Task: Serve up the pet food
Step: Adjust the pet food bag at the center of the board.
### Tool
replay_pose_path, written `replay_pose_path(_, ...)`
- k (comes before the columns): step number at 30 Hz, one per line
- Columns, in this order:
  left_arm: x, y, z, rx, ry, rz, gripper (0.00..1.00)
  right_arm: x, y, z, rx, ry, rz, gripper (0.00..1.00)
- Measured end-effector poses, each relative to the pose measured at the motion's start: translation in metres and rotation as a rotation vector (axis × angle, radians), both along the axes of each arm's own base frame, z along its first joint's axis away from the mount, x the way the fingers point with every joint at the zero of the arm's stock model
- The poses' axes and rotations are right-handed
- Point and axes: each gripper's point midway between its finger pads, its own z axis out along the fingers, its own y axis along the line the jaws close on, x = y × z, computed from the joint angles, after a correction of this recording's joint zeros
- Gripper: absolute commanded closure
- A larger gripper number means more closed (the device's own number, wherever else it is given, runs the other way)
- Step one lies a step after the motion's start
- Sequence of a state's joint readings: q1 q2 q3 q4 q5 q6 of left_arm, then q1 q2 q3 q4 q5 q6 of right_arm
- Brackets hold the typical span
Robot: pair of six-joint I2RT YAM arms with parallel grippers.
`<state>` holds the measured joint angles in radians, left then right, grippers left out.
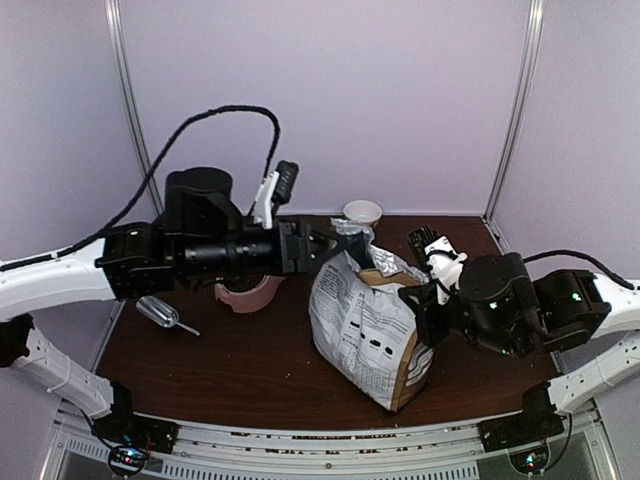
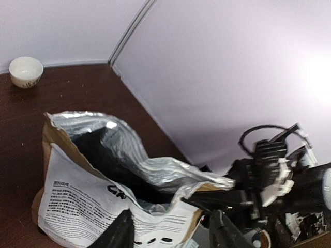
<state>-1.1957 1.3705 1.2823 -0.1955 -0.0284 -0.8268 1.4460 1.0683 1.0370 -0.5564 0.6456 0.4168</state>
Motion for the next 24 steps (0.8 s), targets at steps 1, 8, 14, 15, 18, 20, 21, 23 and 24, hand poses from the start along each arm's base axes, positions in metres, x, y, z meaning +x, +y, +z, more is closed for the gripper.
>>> replay_pose_path(1, 0.001, 0.01, 0.02, -0.052, -0.029, 0.014, 0.25, 0.005, -0.003, 0.001, 0.012, 0.009, -0.001, 1.0)
replay_pose_path(8, 0.012, 0.075, 0.07, -0.149, -0.153, 0.148, 0.02, 0.027, -0.004, 0.0, 0.051, 0.069, 0.052, 1.0)
replay_pose_path(14, 0.022, 0.111, 0.027, 0.027, -0.204, 0.243, 0.02, 0.015, 0.011, 0.001, 0.057, 0.101, 0.23, 1.0)
replay_pose_path(15, 0.021, 0.118, 0.023, 0.044, -0.219, 0.249, 0.02, 0.011, 0.014, 0.002, 0.058, 0.105, 0.263, 1.0)
replay_pose_path(18, 0.017, 0.14, 0.02, 0.069, -0.264, 0.268, 0.02, -0.006, 0.018, 0.004, 0.061, 0.123, 0.377, 1.0)
replay_pose_path(20, 0.014, 0.152, 0.025, 0.058, -0.293, 0.278, 0.02, -0.014, 0.019, 0.004, 0.062, 0.136, 0.432, 1.0)
replay_pose_path(21, 0.012, 0.158, 0.029, 0.05, -0.308, 0.282, 0.02, -0.019, 0.02, 0.004, 0.062, 0.148, 0.463, 1.0)
replay_pose_path(23, 0.008, 0.169, 0.034, 0.037, -0.338, 0.285, 0.02, -0.03, 0.021, 0.003, 0.064, 0.171, 0.527, 1.0)
replay_pose_path(24, 0.007, 0.172, 0.035, 0.036, -0.353, 0.282, 0.02, -0.035, 0.021, 0.004, 0.069, 0.182, 0.555, 1.0)
